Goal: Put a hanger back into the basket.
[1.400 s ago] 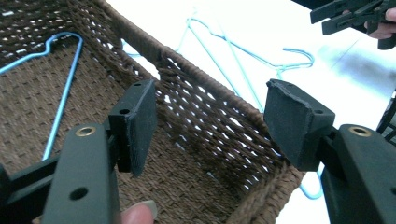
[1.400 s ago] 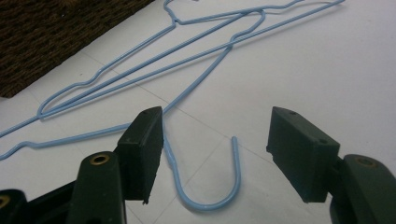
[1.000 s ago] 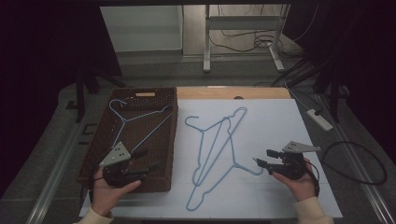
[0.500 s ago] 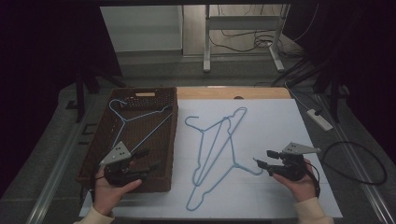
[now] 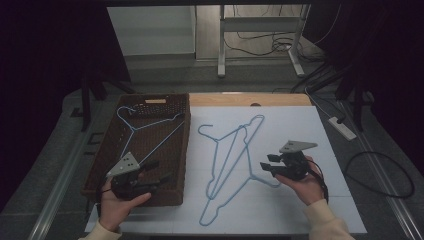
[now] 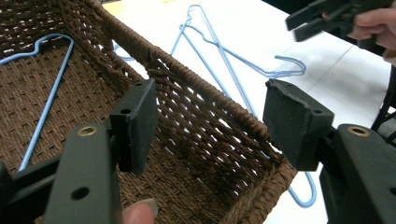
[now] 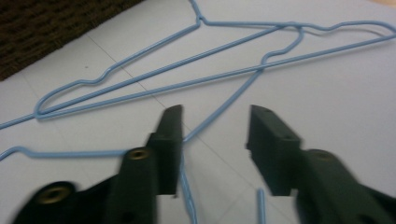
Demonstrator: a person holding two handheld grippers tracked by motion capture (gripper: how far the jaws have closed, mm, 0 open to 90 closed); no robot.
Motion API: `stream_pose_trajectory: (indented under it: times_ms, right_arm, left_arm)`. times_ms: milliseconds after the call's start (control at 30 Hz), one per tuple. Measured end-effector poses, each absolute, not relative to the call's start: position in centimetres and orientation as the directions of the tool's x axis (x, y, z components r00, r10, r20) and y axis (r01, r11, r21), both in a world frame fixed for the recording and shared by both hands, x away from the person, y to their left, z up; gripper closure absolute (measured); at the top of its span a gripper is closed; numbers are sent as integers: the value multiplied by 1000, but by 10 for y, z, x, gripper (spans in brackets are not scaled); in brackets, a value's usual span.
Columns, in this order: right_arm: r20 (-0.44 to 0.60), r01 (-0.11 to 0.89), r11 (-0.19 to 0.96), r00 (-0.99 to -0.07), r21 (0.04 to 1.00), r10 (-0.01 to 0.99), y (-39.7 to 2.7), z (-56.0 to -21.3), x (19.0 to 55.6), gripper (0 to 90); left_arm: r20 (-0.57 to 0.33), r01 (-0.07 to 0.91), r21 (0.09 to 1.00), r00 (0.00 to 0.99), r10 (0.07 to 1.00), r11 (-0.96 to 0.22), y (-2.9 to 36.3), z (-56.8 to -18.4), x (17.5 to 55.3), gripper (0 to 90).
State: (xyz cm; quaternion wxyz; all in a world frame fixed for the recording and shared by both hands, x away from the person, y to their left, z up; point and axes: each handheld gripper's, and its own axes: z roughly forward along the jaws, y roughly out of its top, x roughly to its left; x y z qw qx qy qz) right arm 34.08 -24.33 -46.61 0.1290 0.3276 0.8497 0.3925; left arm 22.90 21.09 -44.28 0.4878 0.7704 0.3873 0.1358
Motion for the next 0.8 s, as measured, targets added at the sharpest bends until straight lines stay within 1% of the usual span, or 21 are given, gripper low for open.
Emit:
stream_pose_trajectory:
  times_ms: [133, 233, 333, 533, 800]
  right_arm:
    - [66, 512, 526, -756, 679, 651, -216, -468, 366, 800]
    - [52, 511, 571, -773, 643, 632, -199, -470, 378, 867]
    - [53, 503, 605, -793, 617, 607, -182, -474, 391, 896]
    - [29, 503, 664, -808, 553, 588, -153, -490, 412, 898]
    - [5, 513, 686, -803, 516, 596, -141, -506, 426, 898]
  left_arm:
    - [-168, 466, 855, 665, 727, -229, 210, -444, 229, 362]
    - [-169, 466, 855, 665, 728, -228, 211, -444, 229, 363]
    - [-169, 468, 853, 665, 728, -229, 212, -445, 230, 363]
    - [-166, 465, 854, 668, 725, -233, 211, -445, 229, 363]
    - [-168, 473, 848, 667, 725, -238, 210, -447, 230, 364]
